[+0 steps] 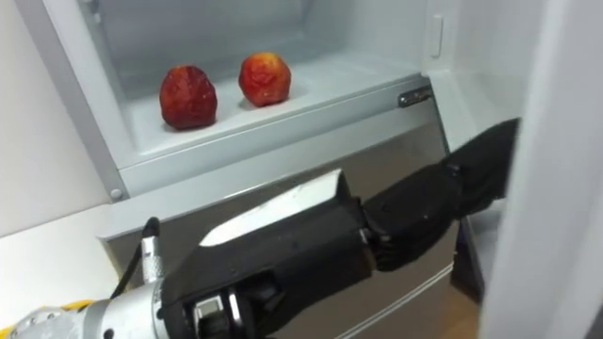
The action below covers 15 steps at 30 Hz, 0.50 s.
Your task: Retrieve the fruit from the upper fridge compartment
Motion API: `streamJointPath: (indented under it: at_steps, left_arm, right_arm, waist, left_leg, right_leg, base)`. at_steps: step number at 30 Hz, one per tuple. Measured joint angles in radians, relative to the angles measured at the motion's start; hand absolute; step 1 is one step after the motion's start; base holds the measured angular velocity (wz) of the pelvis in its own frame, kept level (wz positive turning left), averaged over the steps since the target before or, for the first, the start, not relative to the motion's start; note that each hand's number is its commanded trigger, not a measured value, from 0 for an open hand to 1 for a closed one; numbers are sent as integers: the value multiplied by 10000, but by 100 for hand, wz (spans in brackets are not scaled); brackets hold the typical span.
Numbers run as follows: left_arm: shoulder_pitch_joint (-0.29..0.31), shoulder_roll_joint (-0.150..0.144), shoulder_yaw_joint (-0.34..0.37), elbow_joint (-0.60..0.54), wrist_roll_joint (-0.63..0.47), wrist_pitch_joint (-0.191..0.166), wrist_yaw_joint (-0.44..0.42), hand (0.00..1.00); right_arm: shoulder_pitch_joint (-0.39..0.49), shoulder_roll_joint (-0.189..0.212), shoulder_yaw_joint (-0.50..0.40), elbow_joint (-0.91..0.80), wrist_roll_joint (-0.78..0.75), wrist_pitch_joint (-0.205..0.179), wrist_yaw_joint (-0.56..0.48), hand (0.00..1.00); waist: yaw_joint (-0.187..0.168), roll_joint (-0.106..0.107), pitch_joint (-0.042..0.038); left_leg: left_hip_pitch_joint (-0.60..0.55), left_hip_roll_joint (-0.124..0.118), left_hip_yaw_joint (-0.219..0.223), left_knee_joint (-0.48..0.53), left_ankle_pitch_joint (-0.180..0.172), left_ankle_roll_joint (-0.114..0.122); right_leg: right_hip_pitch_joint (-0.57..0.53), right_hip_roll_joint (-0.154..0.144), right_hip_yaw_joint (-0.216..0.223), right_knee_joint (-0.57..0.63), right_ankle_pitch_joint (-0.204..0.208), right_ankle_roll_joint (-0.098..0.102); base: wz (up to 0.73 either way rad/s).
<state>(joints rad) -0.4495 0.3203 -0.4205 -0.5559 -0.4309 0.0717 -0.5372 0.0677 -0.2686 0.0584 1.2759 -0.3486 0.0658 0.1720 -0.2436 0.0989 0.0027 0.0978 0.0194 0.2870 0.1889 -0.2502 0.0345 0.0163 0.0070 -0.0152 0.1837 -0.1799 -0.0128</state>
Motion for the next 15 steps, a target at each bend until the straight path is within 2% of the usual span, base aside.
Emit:
streamJointPath:
  at_steps: [4,8,12,15]
  left_arm:
    - [-173,6,-212,5,-5,31,-24,0]
    - [-735,-9,-532,237,14,33,78,0]
    - [-836,-207,-746,480,76,29,254,0]
    - [-1054,-458,-821,503,246,28,322,0]
  right_arm:
    - [10,-1,31,-87,91,11,162,0]
    - [-19,-16,175,-116,301,-1,141,0]
    - [-122,-20,183,-89,403,-11,133,0]
    - [-147,-42,200,-90,714,-10,21,0]
  waist:
    - [-18,-6,-1]
    - [-69,-5,-1]
    - [-279,-23,13]
    - [-315,-28,19]
  left_leg:
    - [15,1,-9,0,0,0]
    - [20,2,-13,-1,0,0]
    - [176,3,-14,-9,0,0]
    - [187,0,-14,-9,0,0]
  right_leg:
    - [2,15,79,7,0,0]
    - [44,7,94,20,3,0]
    - [199,9,108,10,4,-1]
    - [186,15,148,13,4,-1]
  base:
    - [-7]
    - [0]
    - [-1]
    - [-5]
